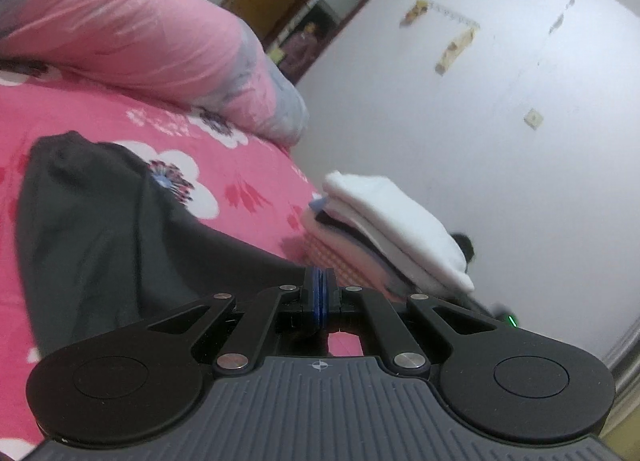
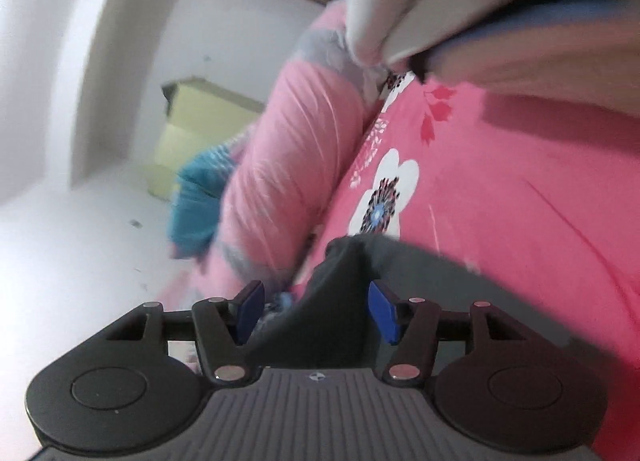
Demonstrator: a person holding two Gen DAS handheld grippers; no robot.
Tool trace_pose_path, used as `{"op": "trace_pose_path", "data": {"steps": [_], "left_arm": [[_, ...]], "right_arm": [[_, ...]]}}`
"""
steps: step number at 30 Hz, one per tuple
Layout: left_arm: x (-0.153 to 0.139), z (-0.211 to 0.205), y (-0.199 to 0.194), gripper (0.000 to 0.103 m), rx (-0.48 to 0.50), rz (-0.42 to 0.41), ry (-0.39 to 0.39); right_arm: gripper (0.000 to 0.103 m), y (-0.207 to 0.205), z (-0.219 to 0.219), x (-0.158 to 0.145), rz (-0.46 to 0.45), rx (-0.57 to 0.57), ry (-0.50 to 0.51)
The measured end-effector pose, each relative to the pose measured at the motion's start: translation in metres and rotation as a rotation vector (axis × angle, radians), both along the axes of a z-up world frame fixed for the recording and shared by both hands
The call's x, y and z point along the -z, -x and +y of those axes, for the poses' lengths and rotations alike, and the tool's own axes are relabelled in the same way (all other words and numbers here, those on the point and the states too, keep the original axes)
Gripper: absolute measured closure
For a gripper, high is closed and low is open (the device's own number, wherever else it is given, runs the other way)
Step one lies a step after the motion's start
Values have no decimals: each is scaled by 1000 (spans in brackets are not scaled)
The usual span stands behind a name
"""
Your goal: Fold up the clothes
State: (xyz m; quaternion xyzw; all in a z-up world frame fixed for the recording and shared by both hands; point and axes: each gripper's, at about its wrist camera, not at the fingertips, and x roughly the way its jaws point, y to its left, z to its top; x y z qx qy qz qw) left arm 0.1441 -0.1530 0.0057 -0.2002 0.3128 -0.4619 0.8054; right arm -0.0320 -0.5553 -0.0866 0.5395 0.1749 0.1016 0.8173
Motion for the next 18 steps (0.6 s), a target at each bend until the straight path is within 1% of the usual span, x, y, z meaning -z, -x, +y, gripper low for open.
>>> {"op": "trace_pose_path", "data": {"steps": [2,3,7,11,13,15,16,17,18], "left_arm": [[1,-29,0,103,34,17,-30],[3,-44,0,103,49,24,-43],[21,-112,1,103,112,60,-123],[49,-172,2,103,133,70,-202],[66,-194,3,103,135,75,-241],[90,-210,-2,101,168,134,-264],[102,-215,-4,97,179,175,-280],[113,-218,-7,86,178,218,-301],[120,-218,-8,82,176,252,-312]], "right_arm": [[40,46,5,11,-2,39,-21],[40,63,7,17,3,57,-28],[40,113,9,40,52,143,-49],[40,133,0,55,74,199,-61],[40,137,-6,63,84,217,-69],[40,140,-11,71,96,229,-78],[40,143,-13,75,102,233,-80],[40,145,-15,78,108,234,-80],[40,145,-15,79,112,233,-78]]}}
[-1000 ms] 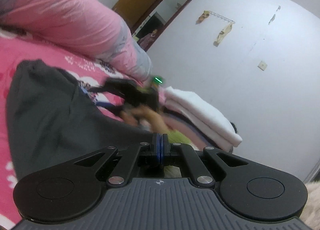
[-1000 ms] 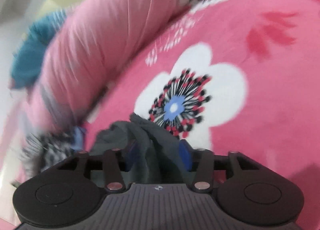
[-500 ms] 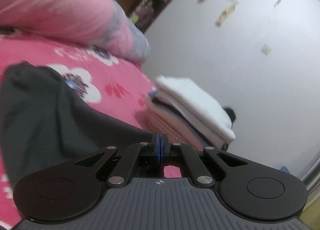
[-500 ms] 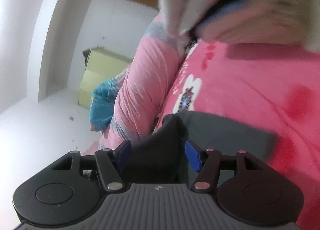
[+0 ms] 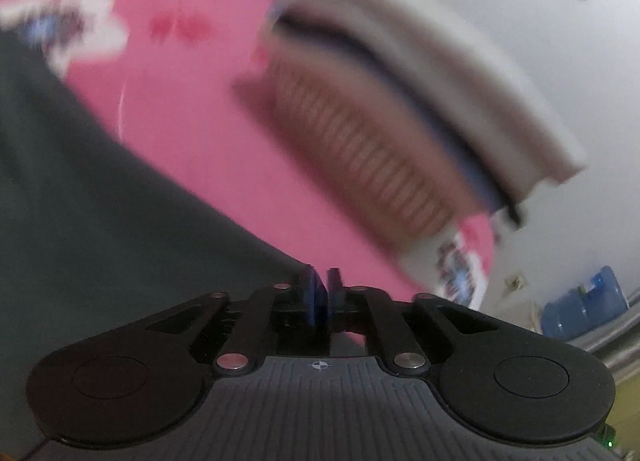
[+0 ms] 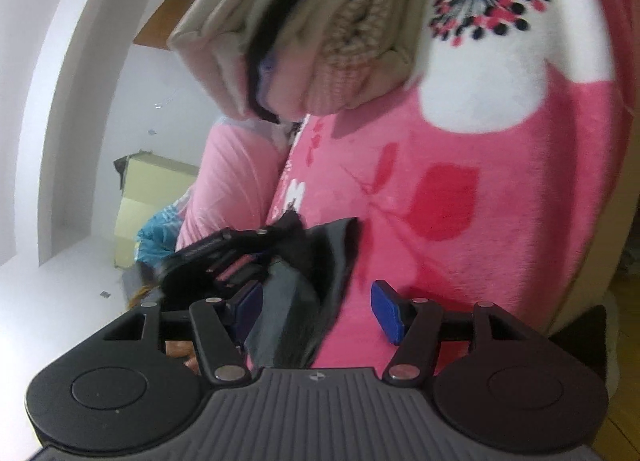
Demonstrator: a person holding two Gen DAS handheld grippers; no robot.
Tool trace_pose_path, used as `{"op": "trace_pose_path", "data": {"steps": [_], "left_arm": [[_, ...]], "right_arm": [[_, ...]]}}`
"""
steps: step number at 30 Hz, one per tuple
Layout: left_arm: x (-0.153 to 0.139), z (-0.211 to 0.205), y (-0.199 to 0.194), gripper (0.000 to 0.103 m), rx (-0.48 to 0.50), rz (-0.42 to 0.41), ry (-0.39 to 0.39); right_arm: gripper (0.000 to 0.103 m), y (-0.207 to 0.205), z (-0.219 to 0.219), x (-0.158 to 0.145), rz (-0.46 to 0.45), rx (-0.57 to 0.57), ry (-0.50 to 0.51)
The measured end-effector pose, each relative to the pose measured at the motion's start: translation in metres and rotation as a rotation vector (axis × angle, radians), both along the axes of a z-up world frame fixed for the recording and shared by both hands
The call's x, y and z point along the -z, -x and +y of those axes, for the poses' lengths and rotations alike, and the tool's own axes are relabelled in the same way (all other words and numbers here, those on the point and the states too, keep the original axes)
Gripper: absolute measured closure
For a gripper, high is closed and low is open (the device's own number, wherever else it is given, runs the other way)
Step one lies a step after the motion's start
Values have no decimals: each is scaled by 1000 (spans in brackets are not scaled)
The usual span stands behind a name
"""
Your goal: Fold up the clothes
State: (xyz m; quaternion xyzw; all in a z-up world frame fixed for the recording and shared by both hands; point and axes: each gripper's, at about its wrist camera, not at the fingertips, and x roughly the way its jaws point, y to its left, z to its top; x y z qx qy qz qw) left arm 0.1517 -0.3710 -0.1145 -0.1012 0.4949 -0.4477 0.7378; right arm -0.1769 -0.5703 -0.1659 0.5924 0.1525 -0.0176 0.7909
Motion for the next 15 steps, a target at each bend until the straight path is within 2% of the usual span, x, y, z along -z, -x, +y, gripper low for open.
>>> {"op": "trace_pose_path", "data": {"steps": [2,3,5,7,12,15], "left_arm": [[4,7,1,74,-7,35,11],[1,13,2,71,-10,40,36],[-10,29,5,55,-17,43,99],[-26,49,9,47,-27,20,156],[-69,117,31,45,-55,-66,254],[-78,165,57,43,-100,-125,238]], "right_arm": [[40,0,-1,2,7,-4,4],[40,-1,-1,2,5,-10,10],[40,-4,0,-2,1,-23,25],[40,-9,0,-8,-4,-37,44],[40,-39,1,-27,-6,-85,114],[40,-63,-4,-29,27,-108,110]]}}
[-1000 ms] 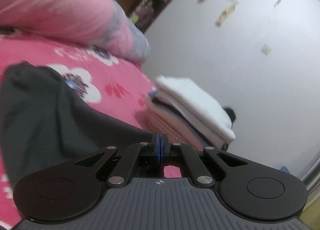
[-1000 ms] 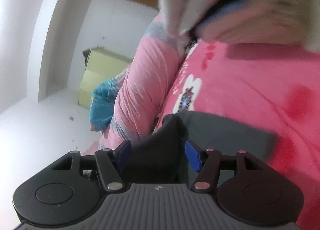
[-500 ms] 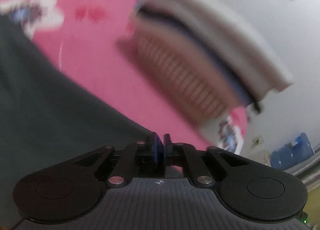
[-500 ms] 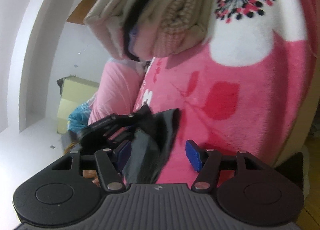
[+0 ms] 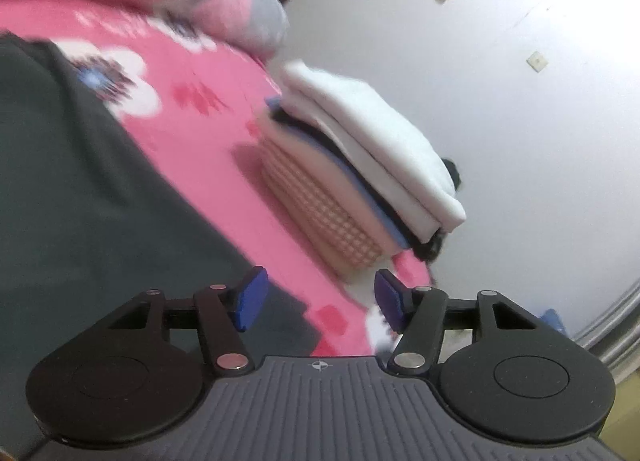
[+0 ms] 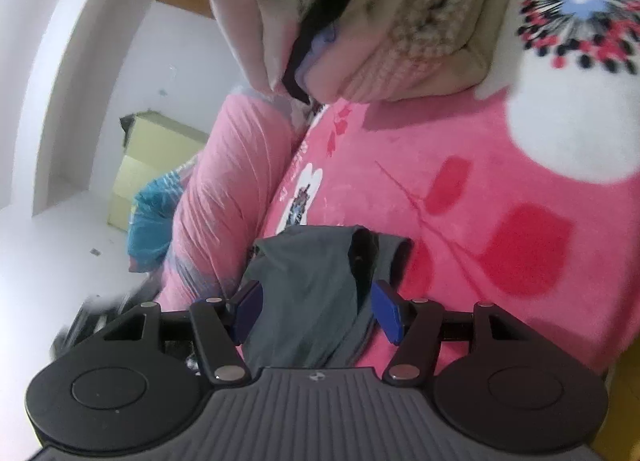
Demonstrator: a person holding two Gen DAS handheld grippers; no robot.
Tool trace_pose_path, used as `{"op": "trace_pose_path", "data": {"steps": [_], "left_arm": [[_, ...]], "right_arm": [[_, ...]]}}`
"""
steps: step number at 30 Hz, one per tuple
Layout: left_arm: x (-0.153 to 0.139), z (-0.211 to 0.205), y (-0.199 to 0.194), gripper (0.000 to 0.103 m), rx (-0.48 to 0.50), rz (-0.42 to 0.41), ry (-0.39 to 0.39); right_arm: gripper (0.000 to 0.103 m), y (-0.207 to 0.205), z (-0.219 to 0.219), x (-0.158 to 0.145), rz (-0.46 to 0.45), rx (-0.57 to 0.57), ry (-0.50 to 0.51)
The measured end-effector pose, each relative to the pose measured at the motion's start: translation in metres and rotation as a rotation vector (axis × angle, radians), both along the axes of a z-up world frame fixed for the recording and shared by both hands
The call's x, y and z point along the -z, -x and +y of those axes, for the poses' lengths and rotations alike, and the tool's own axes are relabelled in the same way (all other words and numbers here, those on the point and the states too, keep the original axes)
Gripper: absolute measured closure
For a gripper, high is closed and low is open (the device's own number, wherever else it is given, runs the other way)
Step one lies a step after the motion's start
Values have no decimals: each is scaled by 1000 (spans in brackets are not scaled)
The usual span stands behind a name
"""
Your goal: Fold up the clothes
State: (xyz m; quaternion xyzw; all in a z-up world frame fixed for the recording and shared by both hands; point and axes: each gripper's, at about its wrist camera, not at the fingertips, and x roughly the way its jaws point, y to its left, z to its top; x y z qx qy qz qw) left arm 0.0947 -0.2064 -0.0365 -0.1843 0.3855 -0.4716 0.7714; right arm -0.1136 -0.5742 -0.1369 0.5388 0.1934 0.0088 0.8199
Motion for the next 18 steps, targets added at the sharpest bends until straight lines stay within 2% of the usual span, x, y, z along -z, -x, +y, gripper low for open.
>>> {"op": "trace_pose_path", "data": {"steps": [4,8,11,18], "left_arm": [[11,59,34,43,-79,-30,-35],[24,95,77,43,-148,-154,-144],[35,109,103,43,-153,-187,-210],[46,108,130,44,-151,-245,-244]], "right_arm": [[40,-31,-7,3,80,-9,-12],[40,-51,-12,5,157,15,7],[40,-61,-14,3,171,26,34],[42,-84,-10,1,245,17,99]]}}
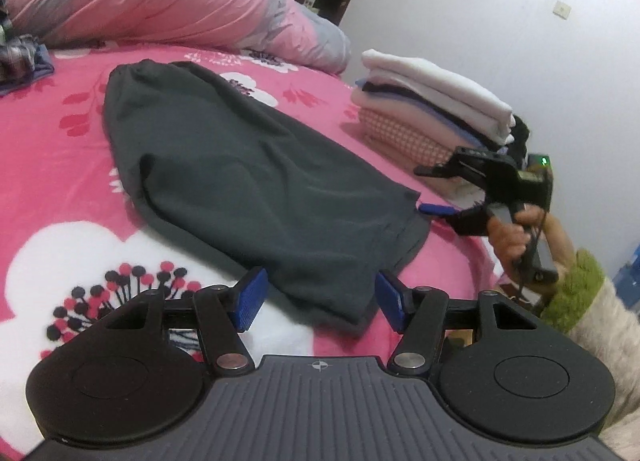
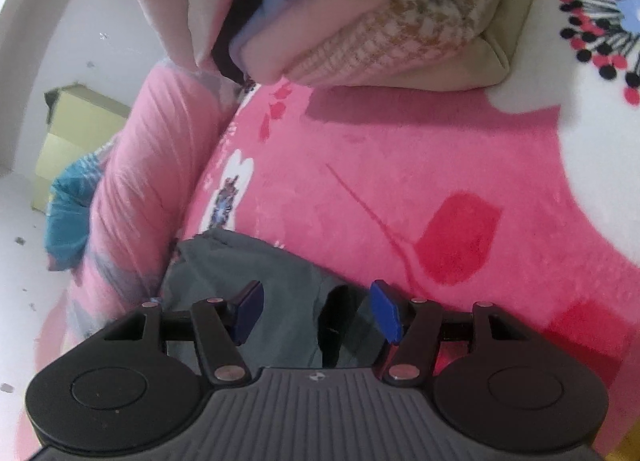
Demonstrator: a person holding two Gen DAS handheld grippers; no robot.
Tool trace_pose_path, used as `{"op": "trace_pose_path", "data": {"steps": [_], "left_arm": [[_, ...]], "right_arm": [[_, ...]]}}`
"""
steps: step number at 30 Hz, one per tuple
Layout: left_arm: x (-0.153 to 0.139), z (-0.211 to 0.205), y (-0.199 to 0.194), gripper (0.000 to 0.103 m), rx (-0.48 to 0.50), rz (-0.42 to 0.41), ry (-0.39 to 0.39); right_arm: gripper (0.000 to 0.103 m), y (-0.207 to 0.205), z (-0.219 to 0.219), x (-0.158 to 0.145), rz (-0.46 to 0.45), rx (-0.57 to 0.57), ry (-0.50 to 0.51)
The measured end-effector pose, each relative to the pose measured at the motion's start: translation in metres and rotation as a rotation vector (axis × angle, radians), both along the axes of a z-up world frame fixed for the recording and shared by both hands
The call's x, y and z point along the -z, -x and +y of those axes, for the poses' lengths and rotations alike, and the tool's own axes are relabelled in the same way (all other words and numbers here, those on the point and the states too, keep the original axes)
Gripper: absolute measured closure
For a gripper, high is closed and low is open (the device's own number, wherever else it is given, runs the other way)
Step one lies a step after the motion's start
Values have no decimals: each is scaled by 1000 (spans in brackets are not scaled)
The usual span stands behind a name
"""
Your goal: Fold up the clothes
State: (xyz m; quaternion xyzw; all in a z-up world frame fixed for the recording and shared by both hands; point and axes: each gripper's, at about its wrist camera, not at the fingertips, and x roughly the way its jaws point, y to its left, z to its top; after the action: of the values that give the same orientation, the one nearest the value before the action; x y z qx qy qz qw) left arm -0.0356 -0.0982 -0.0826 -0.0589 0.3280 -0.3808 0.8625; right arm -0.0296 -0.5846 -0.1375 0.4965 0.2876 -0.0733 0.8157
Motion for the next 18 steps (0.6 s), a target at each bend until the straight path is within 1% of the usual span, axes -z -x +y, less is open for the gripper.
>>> {"op": "trace_pose_path", "data": {"steps": [2,4,5,7,8,9,10,12,13,15,18], "left_arm": [[-1,-4,5,44,8,-29,-14],[-2,-11,12,44,24,-84,-53],[-3,-16,16,44,36,-121,-80],[-4,-25,24,44,57,-185,-127],[-4,-30,28,44,67,-215,-150],[-4,-33,31,44,74,-236,-164],[-3,-36,33,45,80,-254,-174],[-1,-43,35,46,93,-280,-191],[0,-46,35,48,100,-291,-200],[3,-54,35,52,124,-307,-222],[13,-70,35,58,180,-342,-284]], "right_arm": [[43,-6,1,-2,18,-9,22],[53,-11,3,-3,33,-17,46],[57,-13,5,-3,36,-25,55],[76,-13,7,-4,33,-38,63],[81,-12,9,-6,28,-43,71],[91,-10,10,-7,19,-47,82],[95,-8,12,-10,11,-46,97],[100,-1,15,-16,-8,-43,129],[100,3,15,-19,-21,-40,137],[100,7,14,-23,-42,-42,131],[100,8,13,-24,-54,-49,111]]}}
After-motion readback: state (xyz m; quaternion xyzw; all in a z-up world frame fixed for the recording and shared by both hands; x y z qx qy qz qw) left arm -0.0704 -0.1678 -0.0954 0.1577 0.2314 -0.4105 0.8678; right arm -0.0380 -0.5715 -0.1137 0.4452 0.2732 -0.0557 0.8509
